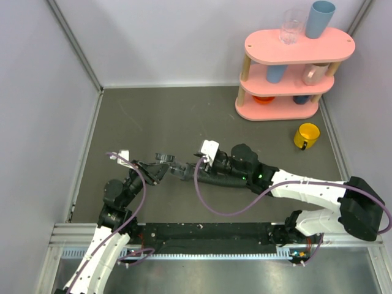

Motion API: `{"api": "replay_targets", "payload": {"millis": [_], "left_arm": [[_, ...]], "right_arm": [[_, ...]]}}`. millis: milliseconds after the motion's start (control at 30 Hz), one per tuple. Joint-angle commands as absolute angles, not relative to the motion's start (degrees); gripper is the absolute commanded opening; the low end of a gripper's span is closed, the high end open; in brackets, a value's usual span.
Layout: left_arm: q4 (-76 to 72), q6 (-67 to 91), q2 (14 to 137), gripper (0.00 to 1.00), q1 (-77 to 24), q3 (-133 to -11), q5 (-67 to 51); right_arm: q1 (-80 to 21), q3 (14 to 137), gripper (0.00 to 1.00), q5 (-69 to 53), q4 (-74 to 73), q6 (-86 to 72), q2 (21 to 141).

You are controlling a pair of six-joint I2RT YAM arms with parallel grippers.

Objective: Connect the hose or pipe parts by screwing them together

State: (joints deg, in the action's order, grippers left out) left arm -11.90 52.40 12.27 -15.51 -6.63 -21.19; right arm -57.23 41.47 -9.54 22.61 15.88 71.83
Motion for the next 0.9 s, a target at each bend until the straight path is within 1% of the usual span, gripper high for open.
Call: {"api": "replay_targets", "payload": {"millis": [0, 100, 133, 233, 300, 633, 867], "left_arm": [[-12.66, 53.17, 12.22, 0.00, -15.38, -8.79, -18.99], [-12.57, 54.75, 12.13, 0.00, -15.38, -9.49, -18.63], [-12.57, 55.19, 12.13, 0.00, -15.38, -9.67, -18.55], [-12.13, 56.16, 12.13, 0.00, -15.38, -10.89, -18.28], [-11.25, 56.25, 12.30, 0.00, -15.38, -11.51, -18.19], [-10.72, 57.83, 11.78, 0.00, -15.38, -12.66, -18.28], [-11.16, 58.36, 11.43, 0.00, -15.38, -12.75, -18.72]], "right_arm": [[-56.95, 43.95, 0.38, -10.20, 20.92, 14.94, 68.48], [-58.09, 41.32, 0.41, -11.68, 20.56, 14.94, 65.66], [-58.79, 40.53, 0.45, -12.12, 20.91, 15.99, 65.31], [-61.78, 37.53, 0.54, -10.20, 23.72, 18.98, 65.04], [-62.92, 37.44, 0.57, -10.63, 23.47, 19.07, 65.74], [-64.42, 39.37, 0.58, -12.39, 25.14, 17.23, 72.15], [-64.42, 41.30, 0.60, -13.71, 24.61, 17.05, 75.14]]}}
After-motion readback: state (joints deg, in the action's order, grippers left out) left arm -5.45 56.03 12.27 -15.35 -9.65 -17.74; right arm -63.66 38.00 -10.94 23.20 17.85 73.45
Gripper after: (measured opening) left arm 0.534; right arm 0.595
